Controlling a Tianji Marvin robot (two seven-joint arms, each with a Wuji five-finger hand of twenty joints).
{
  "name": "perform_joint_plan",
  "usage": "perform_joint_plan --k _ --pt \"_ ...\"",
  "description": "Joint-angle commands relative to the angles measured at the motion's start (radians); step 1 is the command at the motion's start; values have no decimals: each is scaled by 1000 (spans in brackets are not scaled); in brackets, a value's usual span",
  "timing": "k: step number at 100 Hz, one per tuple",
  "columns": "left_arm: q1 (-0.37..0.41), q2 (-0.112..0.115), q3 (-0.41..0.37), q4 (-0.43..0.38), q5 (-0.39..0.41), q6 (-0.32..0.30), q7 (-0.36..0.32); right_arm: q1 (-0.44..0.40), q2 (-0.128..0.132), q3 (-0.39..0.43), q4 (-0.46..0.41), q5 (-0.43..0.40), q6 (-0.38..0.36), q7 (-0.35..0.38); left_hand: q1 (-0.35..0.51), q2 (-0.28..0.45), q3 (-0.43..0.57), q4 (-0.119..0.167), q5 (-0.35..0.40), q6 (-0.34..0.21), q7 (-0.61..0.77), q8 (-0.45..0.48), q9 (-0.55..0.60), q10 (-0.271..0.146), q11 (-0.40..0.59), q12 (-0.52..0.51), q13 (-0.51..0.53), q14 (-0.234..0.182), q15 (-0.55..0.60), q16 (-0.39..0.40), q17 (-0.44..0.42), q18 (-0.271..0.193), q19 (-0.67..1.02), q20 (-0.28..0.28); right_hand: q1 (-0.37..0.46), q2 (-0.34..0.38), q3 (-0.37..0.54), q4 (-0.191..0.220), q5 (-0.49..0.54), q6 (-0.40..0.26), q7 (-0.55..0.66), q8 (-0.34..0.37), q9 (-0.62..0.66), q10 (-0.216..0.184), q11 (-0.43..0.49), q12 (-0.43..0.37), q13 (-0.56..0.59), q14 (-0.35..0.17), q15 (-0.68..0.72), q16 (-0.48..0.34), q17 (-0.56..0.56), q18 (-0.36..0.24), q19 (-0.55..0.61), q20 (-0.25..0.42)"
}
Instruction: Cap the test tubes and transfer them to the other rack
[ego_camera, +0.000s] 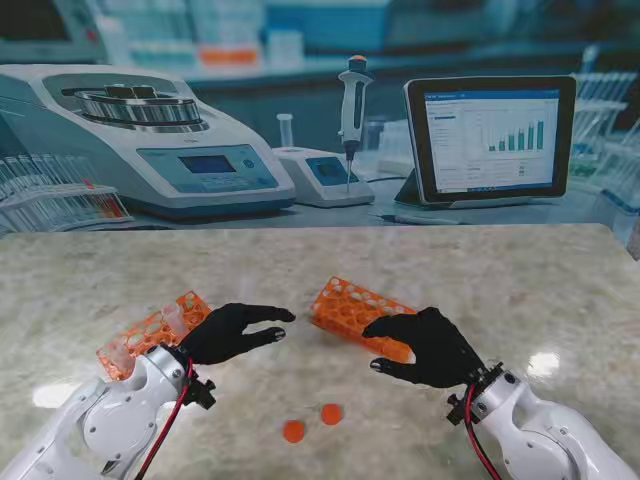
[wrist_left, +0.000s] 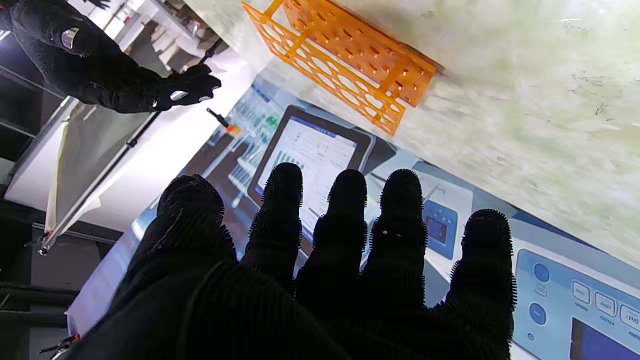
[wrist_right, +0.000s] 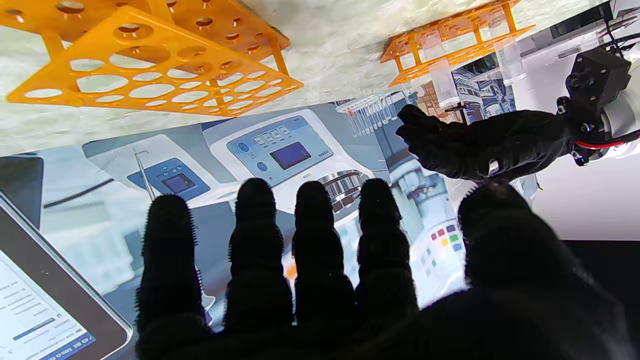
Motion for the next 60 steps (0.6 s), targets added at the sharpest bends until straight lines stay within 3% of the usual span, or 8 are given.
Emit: perform_joint_plan --k 1,60 --pt "1 1 0 2 -1 -1 -5 -3 0 -5 -6 3 5 6 -18 54 -15 -4 -11 -2 -15 -9 -29 0 -16 -25 -22 -4 -11 -12 -11 15 31 -11 -1 41 -17 28 -36 2 -6 -6 -14 2 0 1 -24 2 -31 -5 -14 -5 -6 -10" --pt "4 2 -5 3 9 -2 -7 7 1 -7 3 12 -13 14 -16 51 -14 -4 -16 -2 -15 -9 -39 -14 -13 -19 -39 -6 -17 -13 -28 5 15 -17 6 38 -21 29 -28 3 -2 -2 -6 2 4 9 -25 2 -31 -3 -21 -15 -10 -5"
